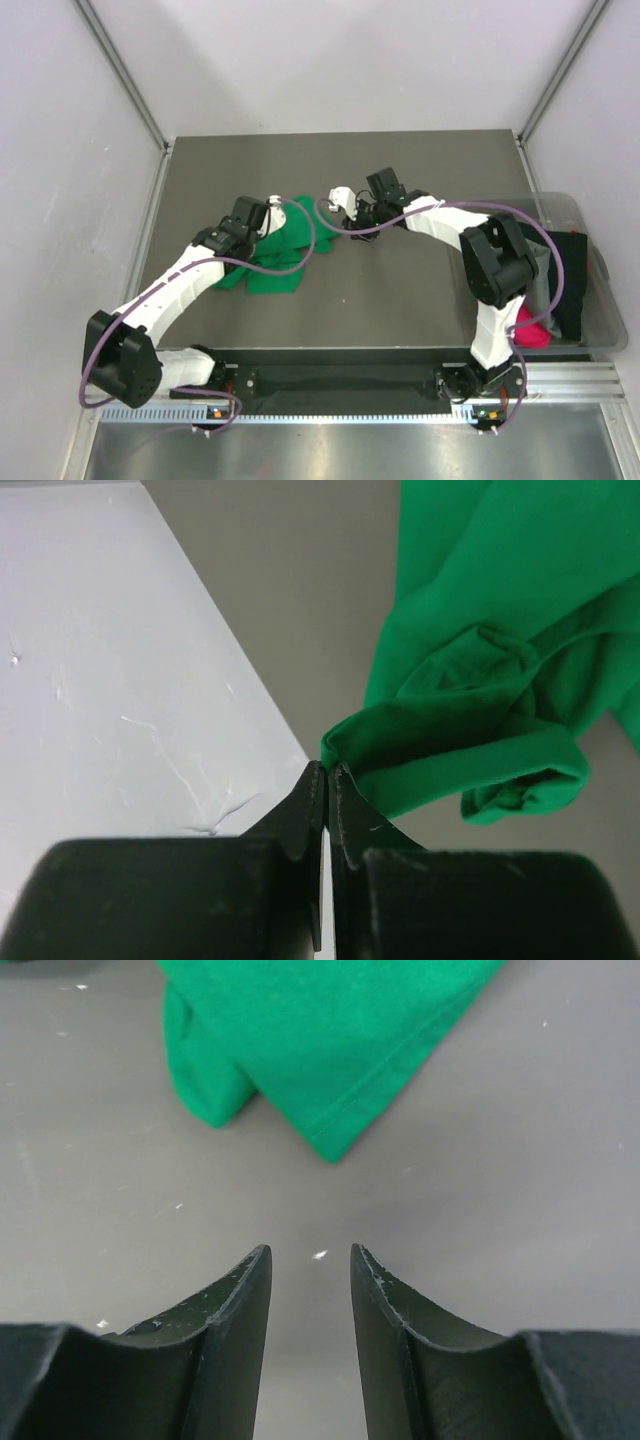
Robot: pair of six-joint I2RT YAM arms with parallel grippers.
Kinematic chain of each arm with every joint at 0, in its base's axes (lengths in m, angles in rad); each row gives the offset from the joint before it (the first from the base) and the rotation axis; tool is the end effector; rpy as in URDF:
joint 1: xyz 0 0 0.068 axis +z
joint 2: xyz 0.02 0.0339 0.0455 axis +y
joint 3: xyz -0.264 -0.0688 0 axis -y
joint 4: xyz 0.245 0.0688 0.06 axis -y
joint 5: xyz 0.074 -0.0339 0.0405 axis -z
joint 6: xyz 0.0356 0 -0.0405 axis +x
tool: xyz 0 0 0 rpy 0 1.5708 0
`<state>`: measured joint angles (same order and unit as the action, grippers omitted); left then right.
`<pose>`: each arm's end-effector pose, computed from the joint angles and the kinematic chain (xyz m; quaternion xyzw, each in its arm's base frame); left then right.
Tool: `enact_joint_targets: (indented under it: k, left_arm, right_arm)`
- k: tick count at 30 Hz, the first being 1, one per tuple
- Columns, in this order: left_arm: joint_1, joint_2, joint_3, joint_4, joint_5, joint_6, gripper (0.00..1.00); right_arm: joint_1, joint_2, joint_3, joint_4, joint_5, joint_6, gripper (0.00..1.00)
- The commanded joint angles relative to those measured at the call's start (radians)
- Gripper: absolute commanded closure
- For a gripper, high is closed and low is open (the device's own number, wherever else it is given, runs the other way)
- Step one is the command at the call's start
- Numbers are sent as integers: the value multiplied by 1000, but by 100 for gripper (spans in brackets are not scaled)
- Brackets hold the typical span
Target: Fold and stack the t-shirts
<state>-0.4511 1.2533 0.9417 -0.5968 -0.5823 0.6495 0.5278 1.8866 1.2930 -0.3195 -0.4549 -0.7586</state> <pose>0.2362 -0.0927 0.2645 0.3941 0.8209 0.3010 0.2831 0.3407 0.2167 0.1933 -0.6113 0.6941 0.1758 0.3371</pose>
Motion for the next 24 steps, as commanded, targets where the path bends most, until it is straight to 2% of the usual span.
enact_joint_targets:
  k: [1,6,18,24]
  left_arm:
    - [5,-2,-6,80,32,-71,100]
    - [6,-2,-7,89,35,-94,100]
    - [22,-15,-17,112,9,-116,100]
    - [29,-15,-15,115,10,-122,100]
  right_arm:
    - [6,37,80,51,-30,-36,62]
    - [12,120,167,43,-53,-1,61]
    - [38,252,377,-258,-159,-57,61]
    - [57,278,402,-306,-139,-82,60]
